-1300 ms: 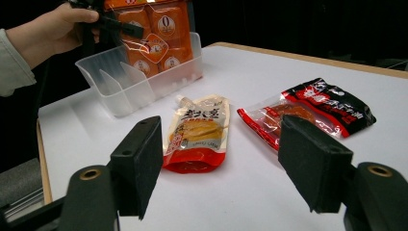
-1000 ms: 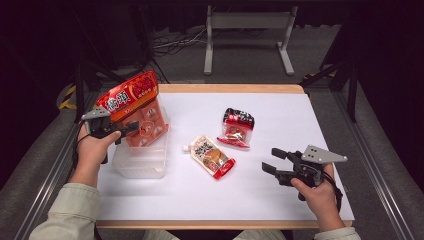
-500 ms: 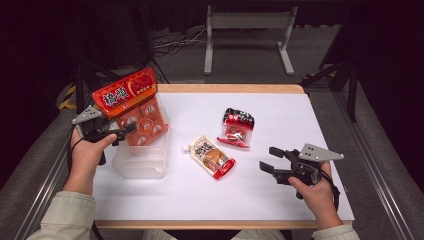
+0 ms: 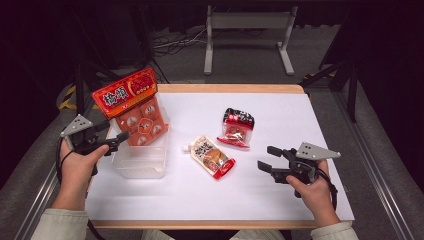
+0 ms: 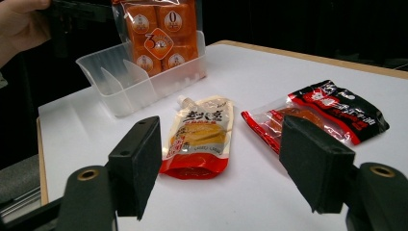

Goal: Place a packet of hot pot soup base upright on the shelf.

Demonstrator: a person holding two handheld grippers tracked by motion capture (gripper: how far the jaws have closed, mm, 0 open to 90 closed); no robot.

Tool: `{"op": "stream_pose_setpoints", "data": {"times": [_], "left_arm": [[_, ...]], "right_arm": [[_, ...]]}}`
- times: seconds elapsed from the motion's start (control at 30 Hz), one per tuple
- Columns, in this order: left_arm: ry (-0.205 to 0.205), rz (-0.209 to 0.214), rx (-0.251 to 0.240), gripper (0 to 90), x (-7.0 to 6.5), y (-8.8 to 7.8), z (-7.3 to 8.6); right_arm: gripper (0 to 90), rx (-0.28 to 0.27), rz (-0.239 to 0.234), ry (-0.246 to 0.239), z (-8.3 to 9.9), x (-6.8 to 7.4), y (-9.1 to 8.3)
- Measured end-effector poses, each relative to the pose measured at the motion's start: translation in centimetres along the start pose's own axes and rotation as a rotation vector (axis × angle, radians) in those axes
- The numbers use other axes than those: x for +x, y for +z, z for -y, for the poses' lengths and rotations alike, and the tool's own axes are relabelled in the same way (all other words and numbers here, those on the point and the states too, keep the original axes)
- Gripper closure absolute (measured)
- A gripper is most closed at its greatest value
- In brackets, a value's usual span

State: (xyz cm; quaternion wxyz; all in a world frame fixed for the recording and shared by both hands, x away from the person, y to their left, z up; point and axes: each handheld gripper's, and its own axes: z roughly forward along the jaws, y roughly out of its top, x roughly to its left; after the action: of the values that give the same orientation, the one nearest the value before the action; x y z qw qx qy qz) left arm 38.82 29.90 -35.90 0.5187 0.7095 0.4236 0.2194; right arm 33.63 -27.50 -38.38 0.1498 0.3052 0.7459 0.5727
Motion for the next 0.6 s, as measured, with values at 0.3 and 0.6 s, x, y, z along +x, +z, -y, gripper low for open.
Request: {"op": "stream_pose_setpoints", "data": {"times": [0.3,0.6], "left_arm": [[-0.001,0.045,-0.053,12.0,-2.4,-2.1,0.5],[0.071,0.186,-0.084,11.7,-5.4,-2.2,0.3]], "right_arm": [[30.7,0.000,0.009,-0.008,0.0,0.0,-0.1],[30.4,0.009,0.017,-0.023,0.1,-0.1,-0.1]]}}
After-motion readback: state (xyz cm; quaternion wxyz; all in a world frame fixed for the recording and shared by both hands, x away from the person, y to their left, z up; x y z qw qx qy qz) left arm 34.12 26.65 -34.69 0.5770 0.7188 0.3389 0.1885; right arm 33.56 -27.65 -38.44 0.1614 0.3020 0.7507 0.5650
